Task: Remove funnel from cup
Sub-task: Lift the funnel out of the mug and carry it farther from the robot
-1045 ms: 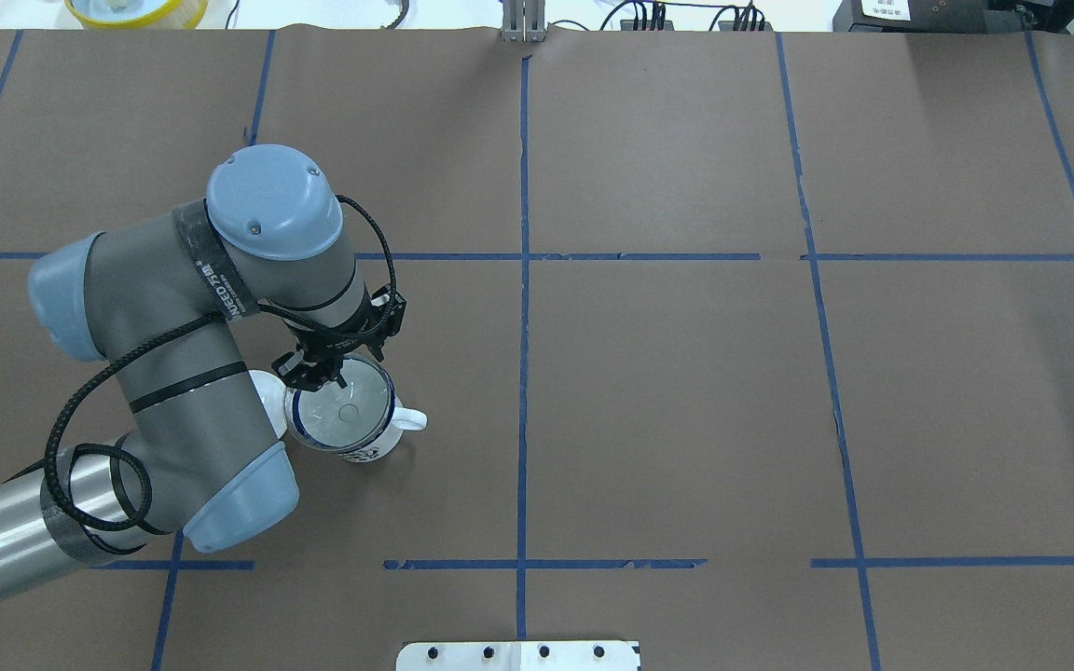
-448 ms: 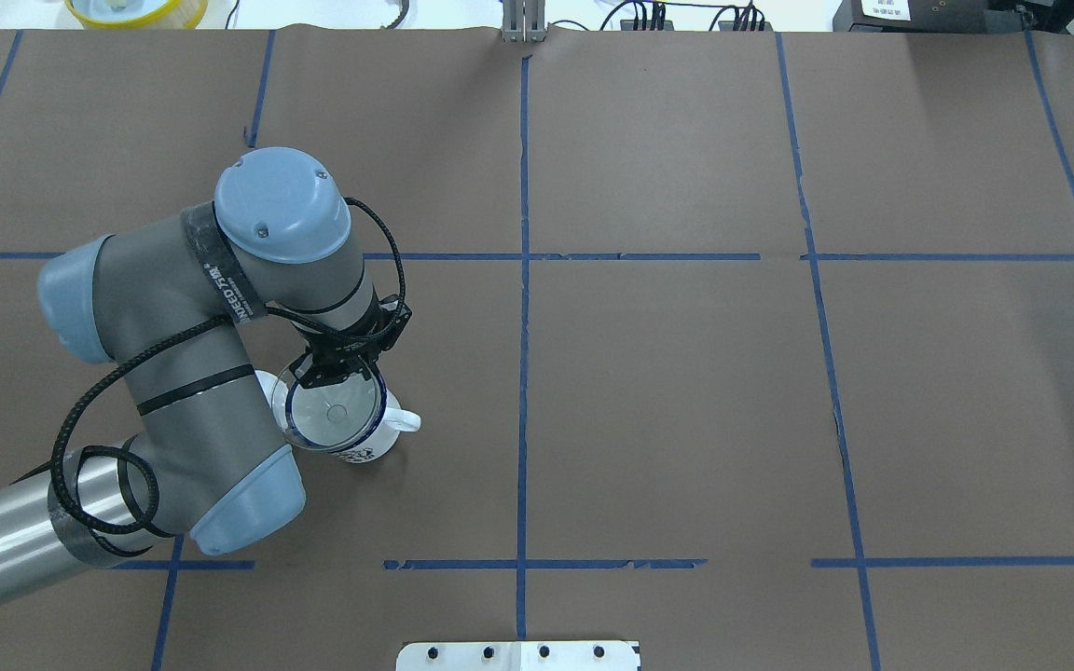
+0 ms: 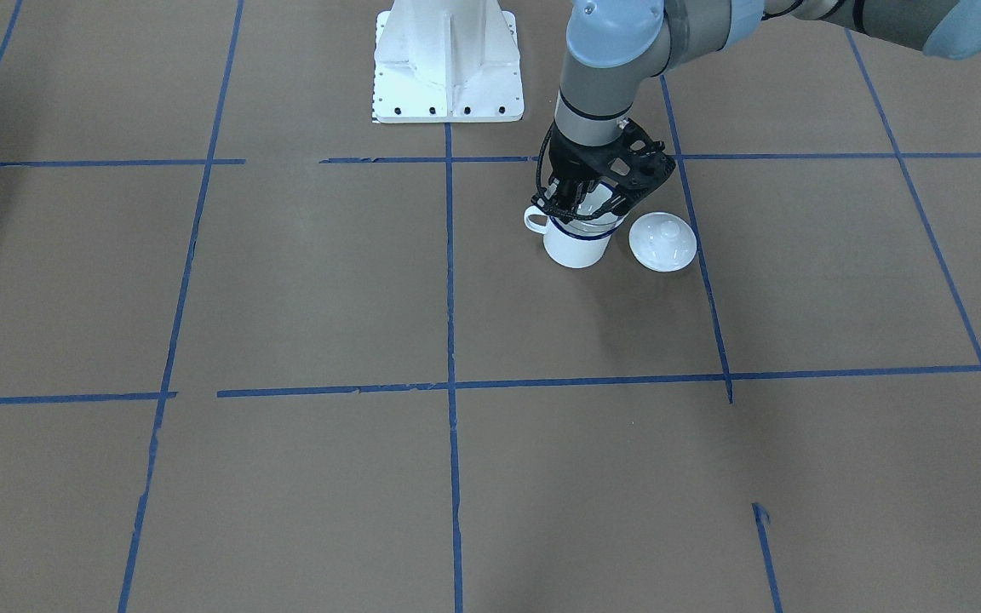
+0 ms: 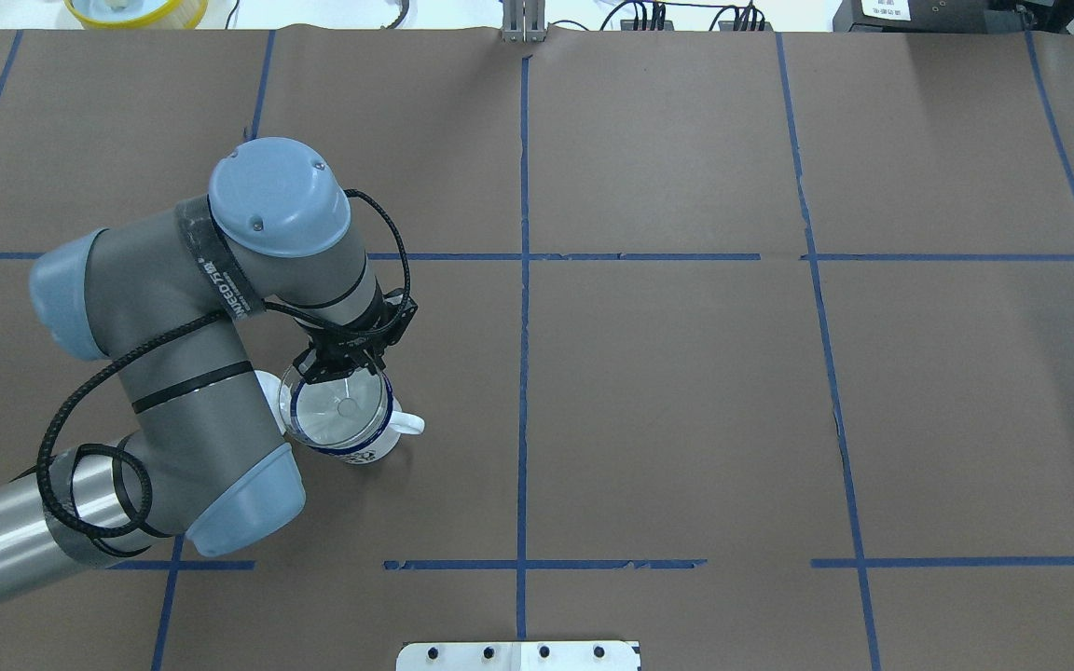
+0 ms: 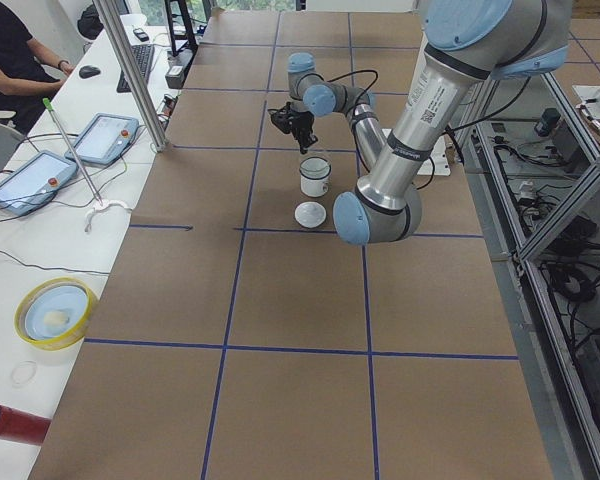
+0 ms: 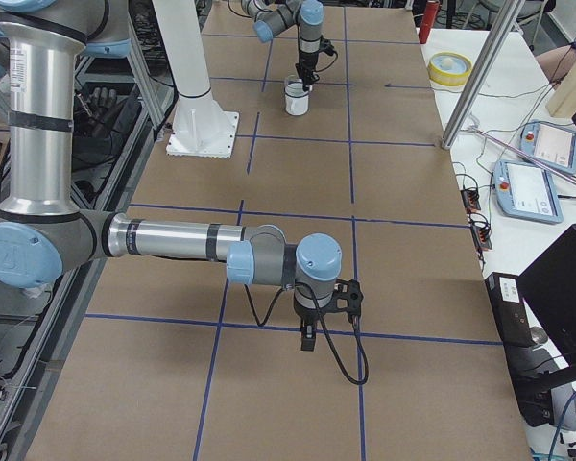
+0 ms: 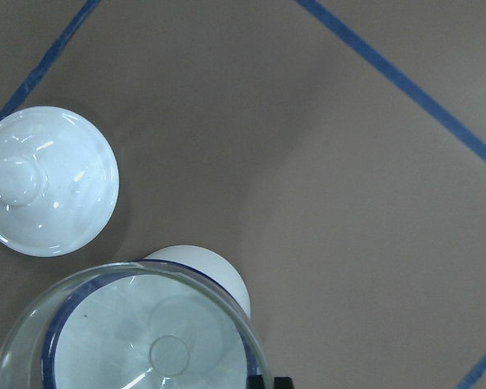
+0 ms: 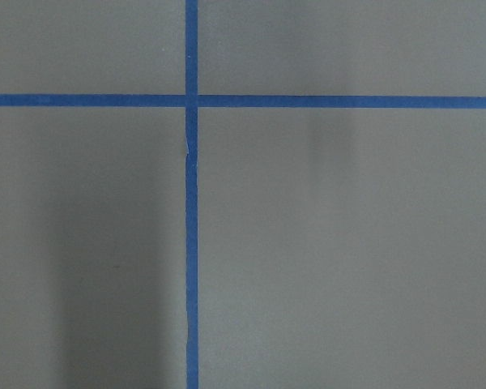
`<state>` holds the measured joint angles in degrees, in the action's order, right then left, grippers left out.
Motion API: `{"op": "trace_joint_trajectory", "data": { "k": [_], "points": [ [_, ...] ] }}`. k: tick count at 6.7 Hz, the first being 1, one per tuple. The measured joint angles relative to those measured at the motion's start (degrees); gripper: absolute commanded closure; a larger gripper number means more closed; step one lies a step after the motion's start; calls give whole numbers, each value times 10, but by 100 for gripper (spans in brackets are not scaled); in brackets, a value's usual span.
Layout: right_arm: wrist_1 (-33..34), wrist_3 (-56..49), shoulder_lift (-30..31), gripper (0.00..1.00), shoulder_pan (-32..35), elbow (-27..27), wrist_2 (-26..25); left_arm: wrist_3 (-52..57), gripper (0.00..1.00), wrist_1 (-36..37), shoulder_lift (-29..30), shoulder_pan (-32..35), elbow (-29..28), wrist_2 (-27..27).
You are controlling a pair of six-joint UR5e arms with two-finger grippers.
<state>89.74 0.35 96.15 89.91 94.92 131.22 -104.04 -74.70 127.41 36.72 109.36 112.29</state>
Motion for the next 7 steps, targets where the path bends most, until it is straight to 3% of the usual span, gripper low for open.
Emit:
{"op": "trace_joint_trajectory", "data": {
  "k": [1, 2, 5, 7],
  "points": [
    [0, 0, 0, 0, 0, 0, 0, 0, 100, 13, 17, 37, 18, -23],
    [0, 0, 0, 0, 0, 0, 0, -11, 100, -19, 20, 78, 26, -40],
    [0, 0, 0, 0, 0, 0, 0, -112, 100, -361, -56, 130, -33, -88],
    [0, 0, 0, 0, 0, 0, 0, -161, 100, -618, -62, 132, -181, -145]
  ]
}}
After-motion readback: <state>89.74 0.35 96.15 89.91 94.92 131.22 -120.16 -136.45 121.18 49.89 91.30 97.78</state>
